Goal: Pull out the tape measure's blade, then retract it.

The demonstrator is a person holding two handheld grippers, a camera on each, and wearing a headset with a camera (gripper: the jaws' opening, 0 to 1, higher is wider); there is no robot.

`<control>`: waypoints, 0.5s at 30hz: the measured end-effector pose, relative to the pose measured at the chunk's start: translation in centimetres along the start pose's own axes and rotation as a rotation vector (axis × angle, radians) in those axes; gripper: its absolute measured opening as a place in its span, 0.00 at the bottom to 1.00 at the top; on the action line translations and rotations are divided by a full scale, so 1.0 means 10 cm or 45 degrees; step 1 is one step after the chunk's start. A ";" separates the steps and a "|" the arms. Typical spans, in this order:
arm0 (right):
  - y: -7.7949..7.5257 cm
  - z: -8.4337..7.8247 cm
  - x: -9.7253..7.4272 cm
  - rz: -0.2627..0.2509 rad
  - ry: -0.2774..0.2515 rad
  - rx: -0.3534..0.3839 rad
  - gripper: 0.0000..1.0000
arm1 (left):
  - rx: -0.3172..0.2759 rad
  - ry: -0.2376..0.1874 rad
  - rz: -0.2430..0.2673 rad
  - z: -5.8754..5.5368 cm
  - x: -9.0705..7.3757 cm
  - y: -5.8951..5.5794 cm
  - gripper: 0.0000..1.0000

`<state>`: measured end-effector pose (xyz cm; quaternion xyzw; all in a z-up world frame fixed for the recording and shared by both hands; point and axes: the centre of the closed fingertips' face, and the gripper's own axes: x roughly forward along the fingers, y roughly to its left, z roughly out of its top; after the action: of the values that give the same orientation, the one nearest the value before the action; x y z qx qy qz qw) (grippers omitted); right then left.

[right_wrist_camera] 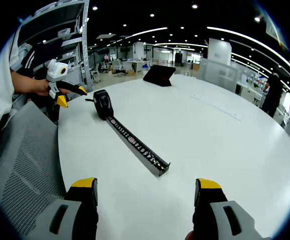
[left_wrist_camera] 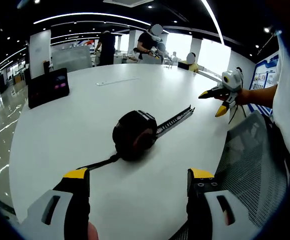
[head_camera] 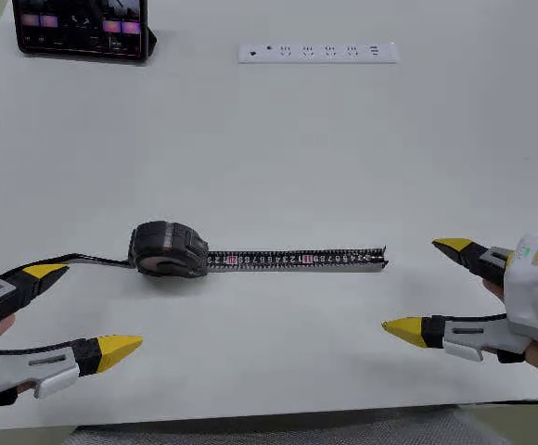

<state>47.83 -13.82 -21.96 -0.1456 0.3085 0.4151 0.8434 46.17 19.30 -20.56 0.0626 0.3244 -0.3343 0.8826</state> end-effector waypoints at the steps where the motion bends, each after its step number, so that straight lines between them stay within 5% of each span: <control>1: 0.01 -0.01 0.00 -0.005 -0.002 0.003 0.78 | -0.006 -0.002 0.002 -0.01 -0.01 -0.01 0.77; 10: 0.06 -0.08 0.00 -0.017 -0.012 0.025 0.79 | -0.052 -0.047 0.039 -0.03 -0.06 -0.04 0.77; 15: 0.07 -0.08 0.02 -0.017 -0.019 0.032 0.80 | -0.035 -0.018 0.033 -0.11 -0.04 -0.09 0.77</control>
<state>47.00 -13.70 -22.70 -0.1339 0.3065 0.4066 0.8502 44.77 19.17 -21.06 0.0524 0.3219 -0.3187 0.8900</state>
